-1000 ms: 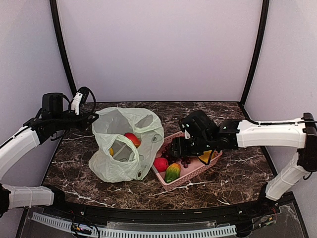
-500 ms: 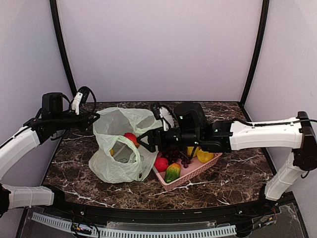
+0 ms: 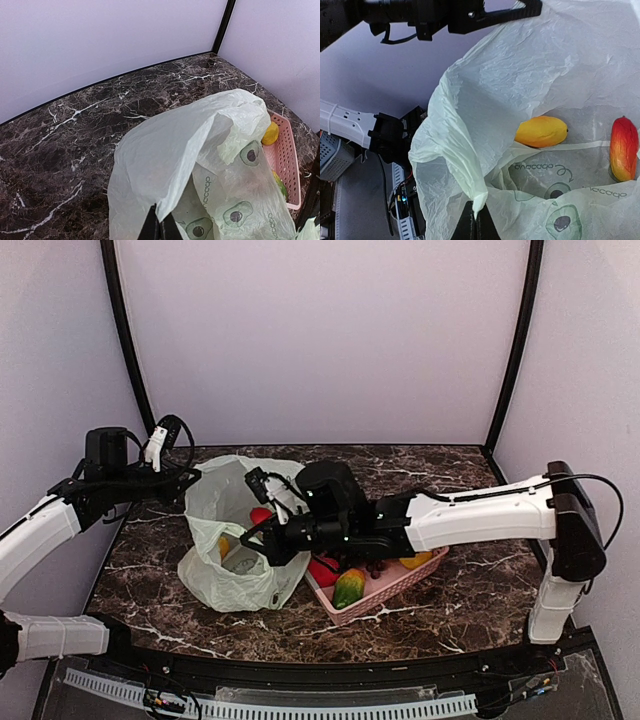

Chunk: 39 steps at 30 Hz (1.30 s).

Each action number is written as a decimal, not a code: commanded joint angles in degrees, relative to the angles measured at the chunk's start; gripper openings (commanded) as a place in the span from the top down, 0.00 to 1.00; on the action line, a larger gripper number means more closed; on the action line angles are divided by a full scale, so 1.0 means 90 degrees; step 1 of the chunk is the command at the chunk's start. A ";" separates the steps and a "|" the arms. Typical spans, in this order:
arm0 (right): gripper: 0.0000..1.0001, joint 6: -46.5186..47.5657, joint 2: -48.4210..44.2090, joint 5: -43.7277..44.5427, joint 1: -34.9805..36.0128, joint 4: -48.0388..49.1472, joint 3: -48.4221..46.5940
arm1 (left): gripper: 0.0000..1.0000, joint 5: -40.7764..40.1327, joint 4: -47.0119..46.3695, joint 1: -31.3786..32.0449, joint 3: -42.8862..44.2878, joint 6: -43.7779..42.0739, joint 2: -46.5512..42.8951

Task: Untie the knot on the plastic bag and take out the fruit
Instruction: Adjust the bag handles on the takeout bag.

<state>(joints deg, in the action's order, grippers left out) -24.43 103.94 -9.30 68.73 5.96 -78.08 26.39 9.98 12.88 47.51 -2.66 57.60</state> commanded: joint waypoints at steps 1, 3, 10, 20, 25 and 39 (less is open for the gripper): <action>1.00 0.0491 0.0708 -0.0383 0.0250 -0.0375 -0.0551 | 0.99 -0.0041 -0.0029 0.0058 -0.0083 -0.0063 -0.0057; 1.00 0.0640 0.1102 -0.0614 0.0327 -0.0527 -0.0897 | 0.99 0.0063 -0.0063 0.0078 -0.0076 -0.0026 -0.0017; 1.00 0.0887 0.2169 -0.1280 0.0391 -0.0869 -0.1862 | 0.99 0.0550 -0.0209 0.0172 -0.0130 0.0040 -0.0031; 0.48 0.0967 0.1093 -0.0012 0.0382 -0.0695 -0.1014 | 0.99 0.0909 0.0075 0.0561 -0.0299 -0.0347 -0.0158; 0.22 0.0897 0.0237 0.0606 0.0290 -0.0383 -0.0288 | 0.99 0.0710 0.0163 0.0633 -0.0292 -0.0526 -0.0147; 0.63 0.0748 0.1326 0.0833 -0.0079 -0.0627 -0.1092 | 0.99 0.0841 -0.0023 0.0697 -0.0328 -0.0395 -0.0336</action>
<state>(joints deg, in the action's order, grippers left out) -17.30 112.44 -4.08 68.84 2.26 -84.88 32.56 10.17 18.68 45.60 -6.72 56.40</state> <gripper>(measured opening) 0.386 0.010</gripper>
